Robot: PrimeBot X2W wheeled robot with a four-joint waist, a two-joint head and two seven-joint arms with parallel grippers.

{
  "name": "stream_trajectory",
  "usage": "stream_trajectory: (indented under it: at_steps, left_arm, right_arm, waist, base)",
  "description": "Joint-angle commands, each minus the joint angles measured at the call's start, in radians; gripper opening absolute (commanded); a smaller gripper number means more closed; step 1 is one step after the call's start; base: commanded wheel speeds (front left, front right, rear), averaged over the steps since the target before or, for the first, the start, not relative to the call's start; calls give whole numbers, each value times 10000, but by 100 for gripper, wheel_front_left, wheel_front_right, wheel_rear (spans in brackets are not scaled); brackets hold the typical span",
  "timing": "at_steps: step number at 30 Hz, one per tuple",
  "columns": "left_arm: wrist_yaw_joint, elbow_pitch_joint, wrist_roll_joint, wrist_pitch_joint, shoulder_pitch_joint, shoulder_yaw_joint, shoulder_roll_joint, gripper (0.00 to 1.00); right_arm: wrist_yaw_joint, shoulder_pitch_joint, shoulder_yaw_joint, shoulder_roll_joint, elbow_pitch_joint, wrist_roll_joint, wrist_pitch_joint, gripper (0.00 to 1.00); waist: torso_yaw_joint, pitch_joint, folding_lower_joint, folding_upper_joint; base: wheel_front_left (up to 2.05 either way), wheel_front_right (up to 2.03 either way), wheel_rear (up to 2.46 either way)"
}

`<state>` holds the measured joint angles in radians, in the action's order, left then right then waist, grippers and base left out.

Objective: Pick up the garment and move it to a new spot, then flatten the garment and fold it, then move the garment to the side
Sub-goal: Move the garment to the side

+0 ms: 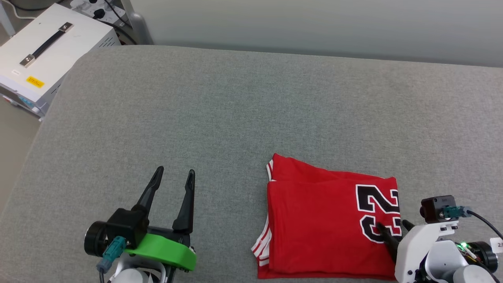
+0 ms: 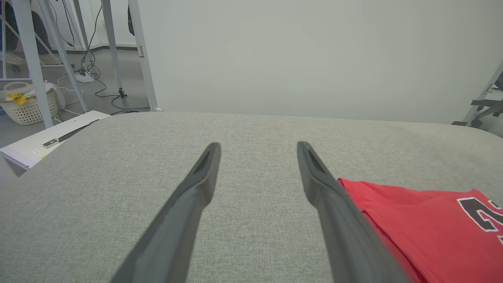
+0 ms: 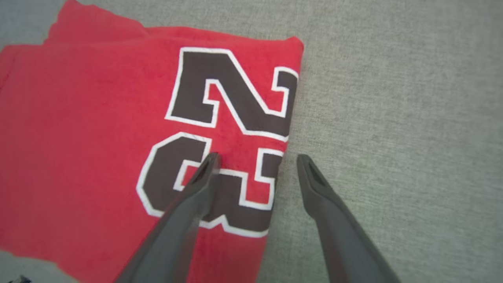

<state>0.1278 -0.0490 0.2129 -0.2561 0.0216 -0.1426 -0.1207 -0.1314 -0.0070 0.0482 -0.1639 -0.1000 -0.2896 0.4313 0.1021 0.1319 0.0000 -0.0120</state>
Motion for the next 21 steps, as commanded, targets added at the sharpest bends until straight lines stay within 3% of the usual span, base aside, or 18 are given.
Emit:
stream_trajectory:
  at_steps: [1,8,9,10,11,21]
  left_arm:
    - [29,5,33,-57,205,-14,-50,100]
    - [29,11,38,-57,370,-81,-96,100]
    - [29,1,37,-57,400,-95,-97,100]
    - [29,-13,35,-57,424,-113,-100,100]
    - [29,-31,30,-57,454,-136,-106,100]
    - [29,-173,-19,-57,457,-283,-147,100]
  right_arm:
    - [7,-156,62,4,-126,-70,219,100]
    - [7,-139,551,22,-558,-346,1260,100]
    - [7,-137,665,-13,-597,-357,1354,49]
    - [7,-140,750,-47,-616,-362,1396,27]
    - [7,-152,812,-76,-629,-367,1408,0]
    - [7,-698,1215,-630,-373,318,669,0]
  waist:
    - [124,162,0,120]
    - [217,419,0,120]
    - [223,459,0,120]
    - [226,490,0,120]
    - [225,530,0,120]
    - [-197,268,0,120]
  base:
    - [0,0,0]
    - [0,0,0]
    - [0,0,0]
    - [0,0,0]
    - [0,0,0]
    - [0,0,0]
